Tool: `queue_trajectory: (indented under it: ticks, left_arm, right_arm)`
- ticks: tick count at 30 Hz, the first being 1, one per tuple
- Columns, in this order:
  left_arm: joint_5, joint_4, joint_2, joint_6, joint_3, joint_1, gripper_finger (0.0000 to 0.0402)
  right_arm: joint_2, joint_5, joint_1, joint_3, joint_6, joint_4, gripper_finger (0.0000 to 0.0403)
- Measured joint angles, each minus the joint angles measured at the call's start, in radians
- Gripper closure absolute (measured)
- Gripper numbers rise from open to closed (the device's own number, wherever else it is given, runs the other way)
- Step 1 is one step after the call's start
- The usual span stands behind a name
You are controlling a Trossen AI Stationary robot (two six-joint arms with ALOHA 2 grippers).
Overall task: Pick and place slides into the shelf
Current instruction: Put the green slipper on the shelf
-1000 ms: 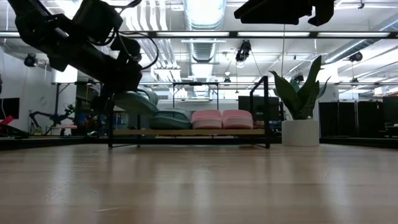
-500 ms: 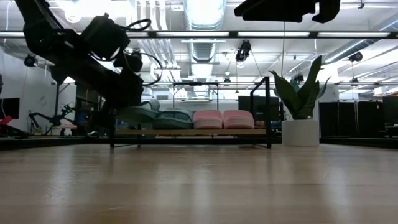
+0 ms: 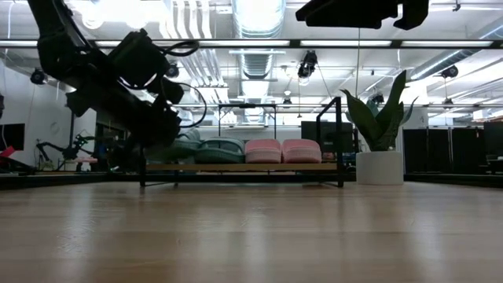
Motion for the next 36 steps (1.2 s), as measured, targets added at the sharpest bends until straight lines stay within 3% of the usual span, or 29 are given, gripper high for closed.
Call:
queue_trajectory:
  ticks: [5,16,24,31,36]
  left_arm:
    - [-0.006,-0.009,-0.006,0.016,0.013,0.000,0.0401]
    - [0.078,-0.107,-0.032,-0.185,0.028,0.005,0.0394]
    - [0.240,-0.121,-0.136,-0.267,0.028,0.004,0.0302]
    - [0.262,-0.114,-0.215,-0.318,0.028,0.004,0.0211]
    - [0.304,-0.121,-0.251,-0.377,0.027,0.004,0.0179]
  right_arm:
    - [0.000,0.000,0.000,0.000,0.001,0.000,0.0211]
    - [0.000,0.000,0.000,0.000,0.011,0.002,0.0211]
    - [0.000,0.000,0.000,0.000,0.011,0.004,0.0211]
    - [0.000,0.000,0.000,0.000,0.011,0.002,0.0211]
    - [0.000,0.000,0.000,0.000,0.011,0.001,0.0211]
